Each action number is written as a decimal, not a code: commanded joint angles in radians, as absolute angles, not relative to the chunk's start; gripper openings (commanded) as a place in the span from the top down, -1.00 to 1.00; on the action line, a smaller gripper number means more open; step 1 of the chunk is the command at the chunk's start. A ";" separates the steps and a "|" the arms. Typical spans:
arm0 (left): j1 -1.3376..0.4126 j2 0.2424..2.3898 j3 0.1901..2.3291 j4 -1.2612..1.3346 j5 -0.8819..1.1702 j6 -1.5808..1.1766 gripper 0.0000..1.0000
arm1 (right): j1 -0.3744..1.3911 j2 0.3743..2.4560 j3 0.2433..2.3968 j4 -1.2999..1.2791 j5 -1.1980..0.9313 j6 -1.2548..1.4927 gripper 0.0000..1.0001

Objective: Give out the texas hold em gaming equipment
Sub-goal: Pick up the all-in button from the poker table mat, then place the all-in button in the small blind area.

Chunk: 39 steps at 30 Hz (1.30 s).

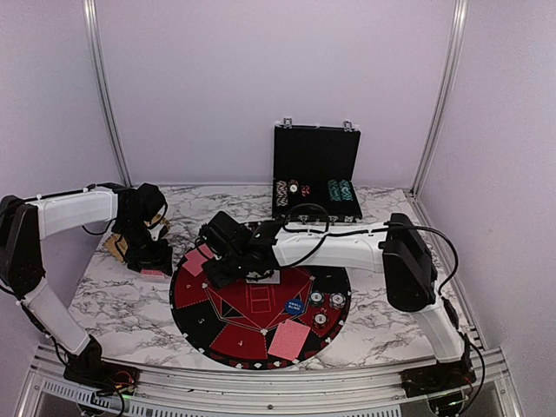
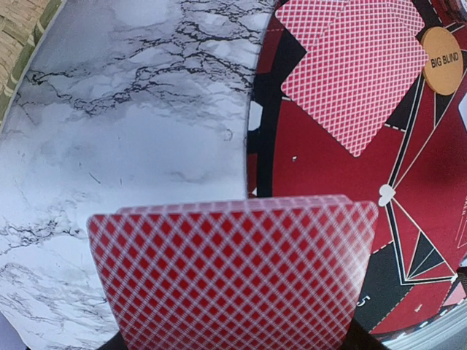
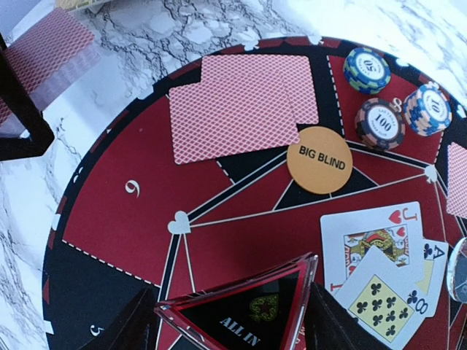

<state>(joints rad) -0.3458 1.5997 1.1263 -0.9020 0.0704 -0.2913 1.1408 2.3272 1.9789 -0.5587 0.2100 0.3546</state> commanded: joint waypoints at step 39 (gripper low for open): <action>-0.462 1.612 1.189 -0.897 0.075 -0.309 0.20 | 1.326 1.694 1.029 -0.367 0.308 0.574 -0.23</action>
<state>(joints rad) -0.4480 1.6009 1.1511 -0.8997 0.0792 -0.3004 1.3170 1.7279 1.0420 -0.3920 0.2806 0.5255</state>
